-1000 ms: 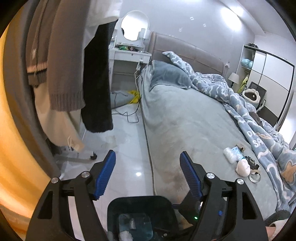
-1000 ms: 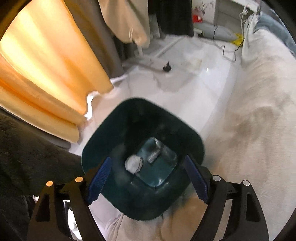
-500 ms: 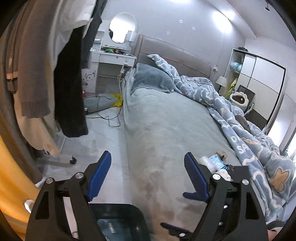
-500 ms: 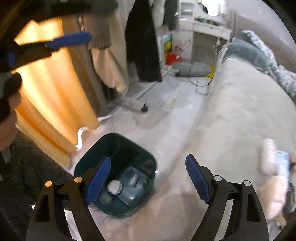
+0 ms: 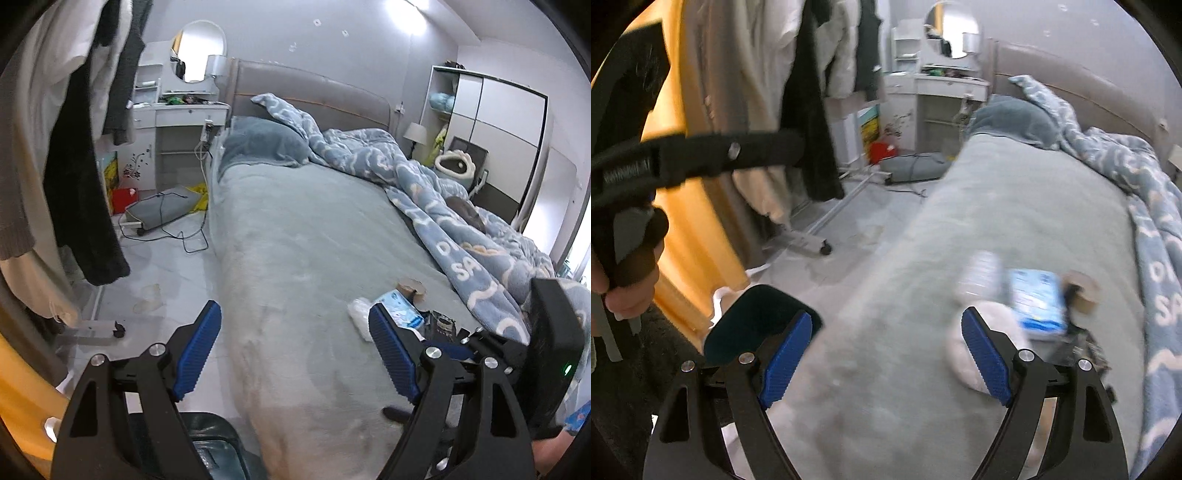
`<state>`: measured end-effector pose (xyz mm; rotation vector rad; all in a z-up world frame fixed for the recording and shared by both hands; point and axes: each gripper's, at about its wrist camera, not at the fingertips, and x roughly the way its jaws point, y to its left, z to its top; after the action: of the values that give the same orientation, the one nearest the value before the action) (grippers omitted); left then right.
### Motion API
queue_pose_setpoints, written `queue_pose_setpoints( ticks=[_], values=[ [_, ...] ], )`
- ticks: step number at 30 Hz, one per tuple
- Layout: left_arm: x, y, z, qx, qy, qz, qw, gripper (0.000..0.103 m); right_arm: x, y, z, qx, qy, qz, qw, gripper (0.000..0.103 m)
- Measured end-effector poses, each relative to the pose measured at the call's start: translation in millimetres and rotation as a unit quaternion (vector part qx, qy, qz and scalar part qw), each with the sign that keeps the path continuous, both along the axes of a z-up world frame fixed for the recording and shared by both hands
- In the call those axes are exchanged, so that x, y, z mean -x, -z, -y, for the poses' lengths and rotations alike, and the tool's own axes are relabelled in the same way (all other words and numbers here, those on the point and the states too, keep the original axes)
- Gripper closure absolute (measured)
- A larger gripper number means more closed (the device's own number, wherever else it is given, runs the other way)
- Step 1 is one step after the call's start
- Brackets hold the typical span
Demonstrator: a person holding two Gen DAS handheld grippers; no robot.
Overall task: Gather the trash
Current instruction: 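Move both tools back over the bed toward the remaining items, then grasp the white sock with the left tool while the right tool grasps the brown tape roll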
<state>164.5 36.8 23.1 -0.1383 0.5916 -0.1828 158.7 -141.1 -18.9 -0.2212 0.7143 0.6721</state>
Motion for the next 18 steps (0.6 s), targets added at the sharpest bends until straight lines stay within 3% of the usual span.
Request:
queue_pose_setpoints(
  ticks=[9,18],
  values=[
    [-15,15,45,-0.003,0.022,-0.02,0.9995,0.019,-9,7,71,-0.03,0.06,-0.016,0.998,0.019],
    [-33,37,93,-0.007,0.052,-0.055,0.9971,0.017,-4,21,115,-0.055,0.066,-0.047,0.995,0.034]
  ],
)
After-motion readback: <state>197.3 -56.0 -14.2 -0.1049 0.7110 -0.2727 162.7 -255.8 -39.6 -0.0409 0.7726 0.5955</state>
